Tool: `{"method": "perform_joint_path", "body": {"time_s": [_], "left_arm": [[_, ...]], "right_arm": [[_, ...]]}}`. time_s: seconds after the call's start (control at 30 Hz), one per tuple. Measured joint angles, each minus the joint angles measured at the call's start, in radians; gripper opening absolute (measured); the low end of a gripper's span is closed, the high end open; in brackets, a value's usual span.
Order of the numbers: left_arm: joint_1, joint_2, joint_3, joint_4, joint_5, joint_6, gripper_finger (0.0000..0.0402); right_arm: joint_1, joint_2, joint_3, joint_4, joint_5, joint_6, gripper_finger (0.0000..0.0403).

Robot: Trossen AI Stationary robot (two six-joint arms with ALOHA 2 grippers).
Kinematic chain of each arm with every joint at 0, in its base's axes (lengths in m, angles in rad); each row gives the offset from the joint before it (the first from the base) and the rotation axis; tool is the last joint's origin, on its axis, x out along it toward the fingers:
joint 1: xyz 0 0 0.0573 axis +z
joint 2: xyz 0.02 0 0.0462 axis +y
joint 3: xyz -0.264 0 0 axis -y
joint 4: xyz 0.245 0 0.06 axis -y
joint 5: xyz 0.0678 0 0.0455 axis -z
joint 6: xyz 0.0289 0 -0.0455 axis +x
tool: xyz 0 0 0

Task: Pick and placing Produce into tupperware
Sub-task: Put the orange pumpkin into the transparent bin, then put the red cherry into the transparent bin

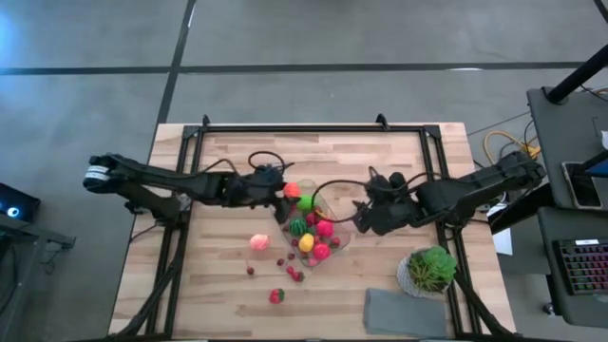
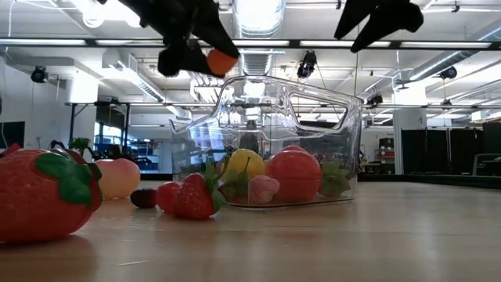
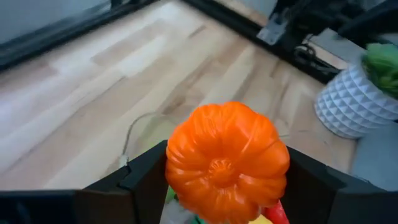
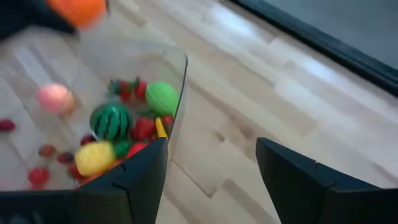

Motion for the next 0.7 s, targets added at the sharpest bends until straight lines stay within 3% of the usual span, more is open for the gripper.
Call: {"method": "perform_joint_path", "body": {"time_s": [0.23, 0.53, 0.7], "left_arm": [[0.029, 0.096, 0.005, -0.004, 0.22, -0.233, 0.024], [0.025, 0.135, 0.016, -0.002, 0.262, -0.227, 0.0341], [0.011, 0.078, 0.016, -0.031, 0.46, -0.197, 0.0367]], "right_arm": [[0.0, -0.068, 0.0, -0.003, 0.052, 0.001, 0.0238], [-0.01, -0.069, -0.002, -0.014, 0.072, 0.0, 0.0238], [-0.011, -0.069, -0.005, -0.016, 0.066, 0.0, 0.0238]]}}
